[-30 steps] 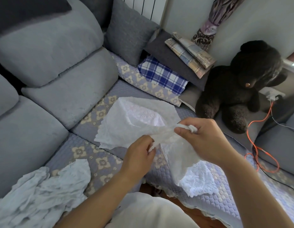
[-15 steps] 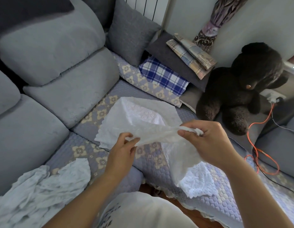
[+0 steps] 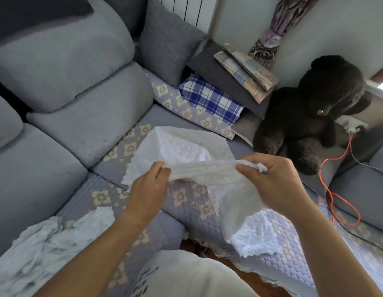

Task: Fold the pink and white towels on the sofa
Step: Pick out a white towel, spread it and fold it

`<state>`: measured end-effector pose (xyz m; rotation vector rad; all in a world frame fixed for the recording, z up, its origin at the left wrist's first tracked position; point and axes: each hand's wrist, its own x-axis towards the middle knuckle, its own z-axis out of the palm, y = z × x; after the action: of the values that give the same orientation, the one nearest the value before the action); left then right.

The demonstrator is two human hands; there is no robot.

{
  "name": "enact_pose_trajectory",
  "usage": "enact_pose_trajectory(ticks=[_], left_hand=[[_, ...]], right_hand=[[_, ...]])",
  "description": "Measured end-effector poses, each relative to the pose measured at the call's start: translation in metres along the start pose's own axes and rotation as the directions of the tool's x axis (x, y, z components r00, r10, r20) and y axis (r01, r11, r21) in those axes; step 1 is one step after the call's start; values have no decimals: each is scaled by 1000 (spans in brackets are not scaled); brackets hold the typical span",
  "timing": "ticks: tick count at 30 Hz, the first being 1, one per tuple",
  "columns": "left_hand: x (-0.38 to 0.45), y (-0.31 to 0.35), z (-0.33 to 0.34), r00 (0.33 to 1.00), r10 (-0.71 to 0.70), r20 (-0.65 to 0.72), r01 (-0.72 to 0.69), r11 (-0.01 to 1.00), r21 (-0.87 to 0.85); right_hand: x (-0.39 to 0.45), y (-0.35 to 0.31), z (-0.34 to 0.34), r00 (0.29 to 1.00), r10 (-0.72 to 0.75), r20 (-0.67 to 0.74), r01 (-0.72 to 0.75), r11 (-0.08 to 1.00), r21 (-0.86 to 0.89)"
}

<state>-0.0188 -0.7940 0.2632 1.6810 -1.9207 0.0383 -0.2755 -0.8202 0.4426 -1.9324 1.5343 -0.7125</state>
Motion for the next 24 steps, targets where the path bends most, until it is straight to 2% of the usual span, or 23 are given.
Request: enact_pose_trajectory(ticks=[5,6,9,11,14,16,17,18,19,20,21,24], left_hand=[[-2,-25,1,998,-46,-31,48,998,45],[-2,-26,1,996,-60,-65,62,998,29],[-1,-27,-3,954,-54,-296,44,998,-37],[-1,-25,-8,937,-26,-347,1,997,-72],[-3,-19,-13,982,59,-182,-80,990,-113],[-6,-15,-12,999,-27,18,30,971,-239],[-8,-15,-11,998,-49,38,56,974,-221],[-9,-17,-13,999,18,37,-9,971,-240],[-8,-16,-17,988,149,43,-137,968,-208],[-11,-19,-15,960,281,-11,-278,943,-184],[-11,-21,-17,939,343,-22,-342,923,-180],[-4,-20,-26,956,292,-30,-291,931,-219]], right_hand=[[-3,0,4,1000,8,17,-9,1000,5],[-3,0,4,1000,16,7,-16,1000,9],[-1,1,3,996,47,-80,-43,997,59],[1,3,2,983,87,-162,-70,991,113],[2,5,1,953,127,-276,-90,986,142],[3,4,-2,939,135,-315,-89,984,156],[3,4,-3,936,138,-324,-88,983,162],[4,4,-5,933,139,-331,-89,983,163],[4,4,-7,931,141,-336,-90,983,162],[5,5,-8,930,143,-339,-93,983,159],[6,6,-9,928,147,-342,-98,983,157],[7,10,-10,924,168,-343,-113,978,173]])
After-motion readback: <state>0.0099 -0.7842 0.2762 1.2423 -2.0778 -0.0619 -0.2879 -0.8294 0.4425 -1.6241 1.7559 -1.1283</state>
